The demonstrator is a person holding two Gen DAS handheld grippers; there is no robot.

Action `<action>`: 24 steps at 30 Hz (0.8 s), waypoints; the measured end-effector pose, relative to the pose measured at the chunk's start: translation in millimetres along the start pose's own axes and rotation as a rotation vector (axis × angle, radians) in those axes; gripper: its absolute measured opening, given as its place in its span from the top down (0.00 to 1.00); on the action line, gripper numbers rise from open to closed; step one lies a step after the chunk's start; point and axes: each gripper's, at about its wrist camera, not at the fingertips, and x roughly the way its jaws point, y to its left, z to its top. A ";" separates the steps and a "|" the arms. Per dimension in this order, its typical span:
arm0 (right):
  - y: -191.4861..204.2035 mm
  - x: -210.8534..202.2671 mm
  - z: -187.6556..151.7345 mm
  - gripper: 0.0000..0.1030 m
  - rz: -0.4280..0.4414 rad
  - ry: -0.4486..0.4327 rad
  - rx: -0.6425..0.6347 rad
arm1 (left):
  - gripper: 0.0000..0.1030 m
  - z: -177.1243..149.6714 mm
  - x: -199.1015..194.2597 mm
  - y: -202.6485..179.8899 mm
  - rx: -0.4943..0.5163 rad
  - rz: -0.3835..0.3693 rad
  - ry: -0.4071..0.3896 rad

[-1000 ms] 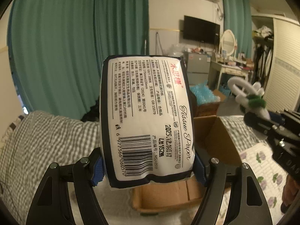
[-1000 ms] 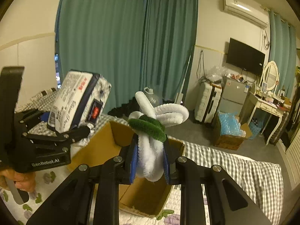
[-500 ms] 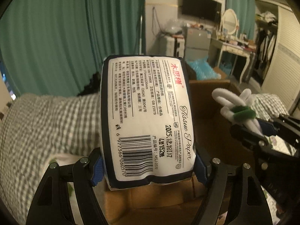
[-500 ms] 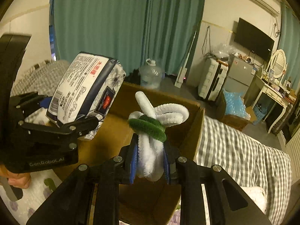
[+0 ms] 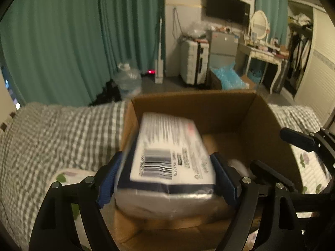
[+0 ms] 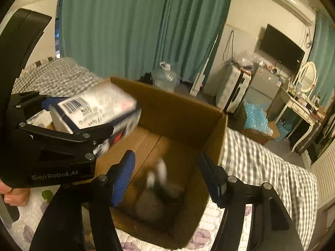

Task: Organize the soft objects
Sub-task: 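Carry both items over the cardboard box and open both tools to drop them, then withdraw both tools from the box back toward the remaining items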

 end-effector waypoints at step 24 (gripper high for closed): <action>-2.9 -162.5 34.2 0.17 -0.009 -0.264 0.113 | 0.00 16.9 -160.2 34.6 -0.126 -0.008 -0.363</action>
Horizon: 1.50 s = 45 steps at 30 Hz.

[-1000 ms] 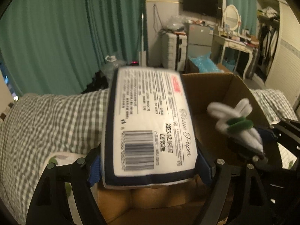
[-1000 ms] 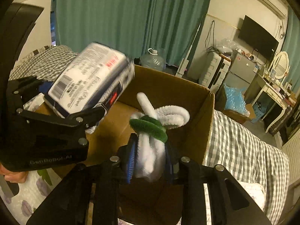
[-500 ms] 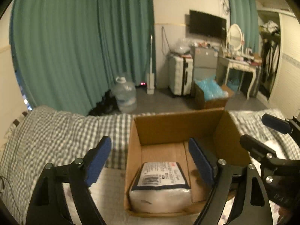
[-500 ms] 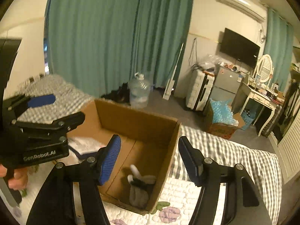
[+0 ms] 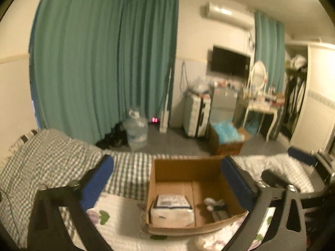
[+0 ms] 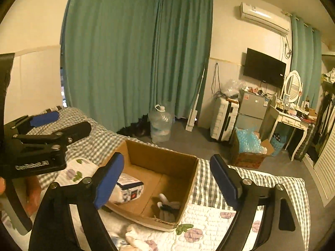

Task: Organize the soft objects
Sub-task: 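Withdraw both tools from the box back toward the remaining items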

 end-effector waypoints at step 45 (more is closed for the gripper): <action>21.1 -25.8 -79.1 0.00 0.095 0.060 -0.072 | 0.00 -128.8 13.0 17.0 0.057 0.020 0.302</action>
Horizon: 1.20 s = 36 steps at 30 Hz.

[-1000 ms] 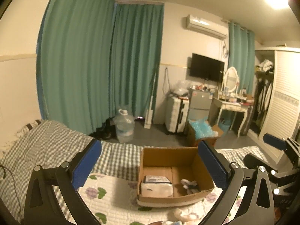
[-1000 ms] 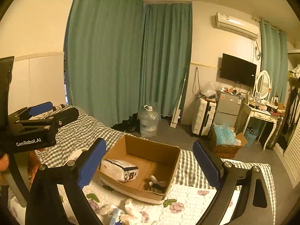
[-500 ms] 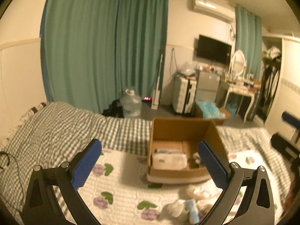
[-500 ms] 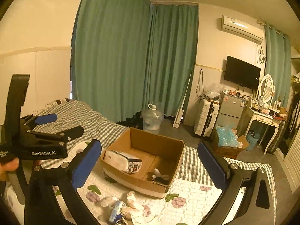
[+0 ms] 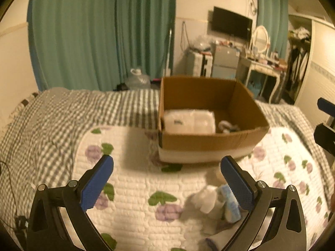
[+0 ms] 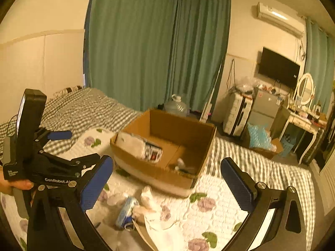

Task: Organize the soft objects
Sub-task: 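Withdraw both tools from the box back toward the remaining items, then grasp the white tissue with the left tool while the right tool grasps the white face mask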

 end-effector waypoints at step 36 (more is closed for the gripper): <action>7.7 84.6 -115.9 0.04 0.059 0.372 -0.033 | 0.44 -56.8 98.3 -45.2 0.249 -0.156 0.198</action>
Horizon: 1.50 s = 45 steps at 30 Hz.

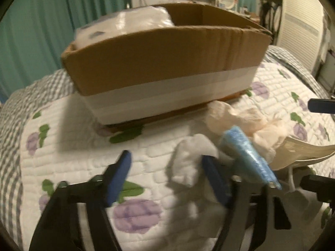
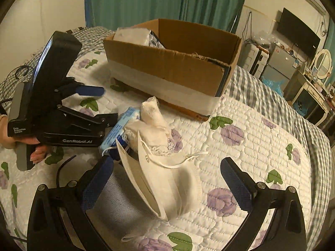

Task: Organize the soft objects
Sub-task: 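Grasp the white tissue with the left tool while the right tool grasps the white face mask, then carry tissue and mask over the box and open both tools to release them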

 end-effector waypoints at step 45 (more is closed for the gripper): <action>33.2 -110.4 52.9 0.94 0.006 -0.202 0.011 | 0.84 28.4 -148.2 40.7 -0.149 0.047 -0.206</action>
